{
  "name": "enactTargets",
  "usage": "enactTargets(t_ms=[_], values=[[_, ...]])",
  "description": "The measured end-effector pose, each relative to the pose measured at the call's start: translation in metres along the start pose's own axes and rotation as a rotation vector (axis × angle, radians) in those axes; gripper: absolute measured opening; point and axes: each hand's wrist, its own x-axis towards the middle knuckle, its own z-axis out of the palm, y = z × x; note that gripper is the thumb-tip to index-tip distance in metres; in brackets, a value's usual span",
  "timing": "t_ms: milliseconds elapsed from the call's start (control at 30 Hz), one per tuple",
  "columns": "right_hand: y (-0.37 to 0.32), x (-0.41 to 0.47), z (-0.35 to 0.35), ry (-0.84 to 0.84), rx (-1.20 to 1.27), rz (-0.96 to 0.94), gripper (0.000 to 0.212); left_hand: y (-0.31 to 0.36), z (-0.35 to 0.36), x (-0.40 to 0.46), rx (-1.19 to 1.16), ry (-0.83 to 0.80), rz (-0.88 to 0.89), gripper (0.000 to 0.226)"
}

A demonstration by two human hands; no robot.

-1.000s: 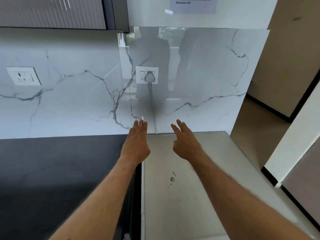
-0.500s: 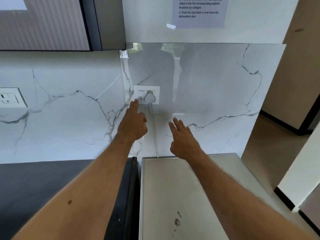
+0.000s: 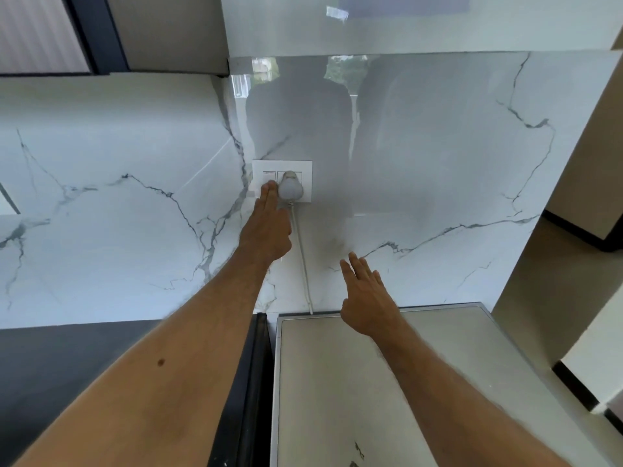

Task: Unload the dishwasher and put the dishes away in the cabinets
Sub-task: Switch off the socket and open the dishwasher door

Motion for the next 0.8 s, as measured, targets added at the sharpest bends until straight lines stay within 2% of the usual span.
enactTargets(t_ms=[233,400,467,600,800], values=[[0.005,0.002,0.011,-0.018,0.010,0.009,0.086,-0.007,0.011,0.003,0.027,0.124,0.045,0.012],[0.000,0.002,0.009,-0.001,-0.009,-0.001,0.085,-0.016,0.000,0.005,0.003,0.008,0.039,0.014],[-0.003,-0.001,0.008,-0.002,-0.013,-0.009,0.085,-0.016,-0.003,-0.001,-0.028,0.004,0.036,0.025],[-0.009,-0.008,0.004,-0.009,-0.024,-0.020,0.085,-0.001,0.006,-0.031,-0.035,0.131,-0.009,0.054],[-0.016,-0.029,-0.005,-0.003,-0.030,-0.004,0.084,0.020,0.040,-0.101,-0.019,0.044,-0.036,0.068]])
